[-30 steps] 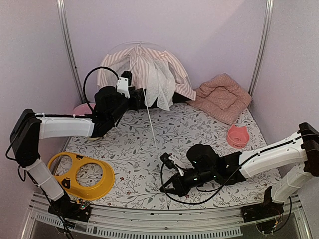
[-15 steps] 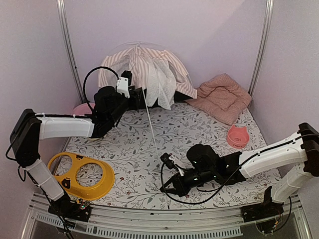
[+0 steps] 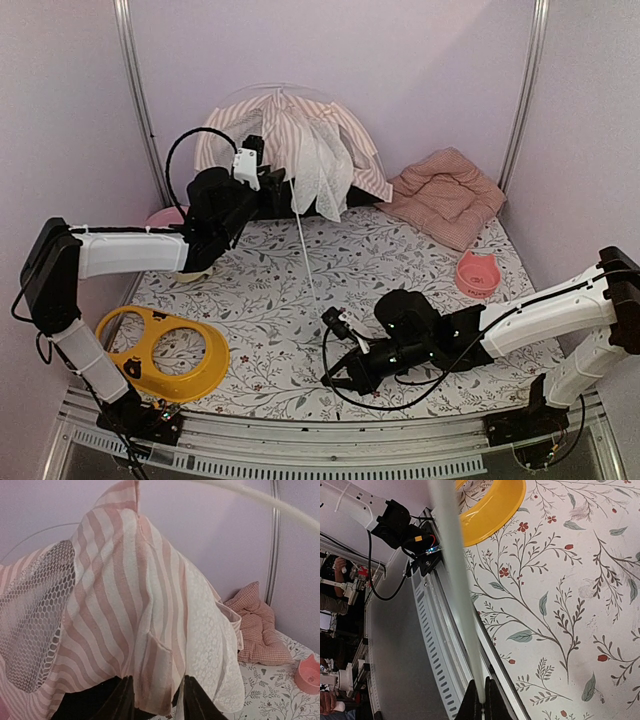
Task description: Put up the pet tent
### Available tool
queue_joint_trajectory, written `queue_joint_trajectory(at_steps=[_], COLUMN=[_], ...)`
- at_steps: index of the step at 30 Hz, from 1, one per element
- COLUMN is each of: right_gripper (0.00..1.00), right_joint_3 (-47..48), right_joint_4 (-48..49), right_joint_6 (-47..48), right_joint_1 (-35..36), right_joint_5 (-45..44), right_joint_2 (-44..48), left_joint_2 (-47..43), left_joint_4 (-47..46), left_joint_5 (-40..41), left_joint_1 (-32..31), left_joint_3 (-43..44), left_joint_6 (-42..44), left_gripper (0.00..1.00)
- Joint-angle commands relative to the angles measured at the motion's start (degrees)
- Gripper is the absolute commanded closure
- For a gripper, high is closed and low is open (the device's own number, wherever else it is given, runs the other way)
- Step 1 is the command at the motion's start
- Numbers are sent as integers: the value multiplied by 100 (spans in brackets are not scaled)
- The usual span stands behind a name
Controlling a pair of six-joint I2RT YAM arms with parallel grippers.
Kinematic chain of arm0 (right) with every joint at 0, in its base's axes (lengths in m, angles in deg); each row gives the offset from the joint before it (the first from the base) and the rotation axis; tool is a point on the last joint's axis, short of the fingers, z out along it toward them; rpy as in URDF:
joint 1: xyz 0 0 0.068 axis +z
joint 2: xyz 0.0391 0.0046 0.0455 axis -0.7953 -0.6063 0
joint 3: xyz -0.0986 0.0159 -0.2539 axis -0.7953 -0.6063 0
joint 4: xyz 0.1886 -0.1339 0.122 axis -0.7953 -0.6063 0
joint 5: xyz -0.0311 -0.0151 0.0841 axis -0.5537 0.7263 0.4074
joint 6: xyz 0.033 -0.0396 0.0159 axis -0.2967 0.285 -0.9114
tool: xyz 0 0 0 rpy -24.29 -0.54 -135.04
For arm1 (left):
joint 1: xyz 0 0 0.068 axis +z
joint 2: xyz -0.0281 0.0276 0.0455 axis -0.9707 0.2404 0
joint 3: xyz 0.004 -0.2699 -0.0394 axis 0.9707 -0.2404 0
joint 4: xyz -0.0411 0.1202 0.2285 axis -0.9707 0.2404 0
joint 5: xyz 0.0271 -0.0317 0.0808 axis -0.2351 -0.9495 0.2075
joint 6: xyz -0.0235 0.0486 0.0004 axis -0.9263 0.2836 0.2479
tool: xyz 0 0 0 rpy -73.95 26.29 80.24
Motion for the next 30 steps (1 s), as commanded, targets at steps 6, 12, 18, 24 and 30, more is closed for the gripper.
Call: queue_joint_trajectory(at_steps=[6, 12, 18, 24, 30], right_gripper=[100, 100, 100, 100, 100], right_joint_3=[169, 164, 183, 219, 280], right_joint_4=[154, 144, 135, 111, 61], right_joint_6=[-36, -36, -41, -34, 3], right_joint_1=[-160, -161, -160, -162, -170], right_joint_5=[-213, -213, -204, -204, -201], right_joint_2=[146, 145, 141, 147, 150], left_joint_2=[249, 320, 376, 413, 345], left_joint_4=[-6, -61, -137, -371, -645], left_joint_5=[-71, -53, -106, -102, -131], left_joint_1=[144, 194, 262, 293, 287], left_joint_3=[136, 106, 126, 88, -83], left_joint_6=[41, 16, 55, 188, 330], left_gripper=[65, 66, 73, 86, 100])
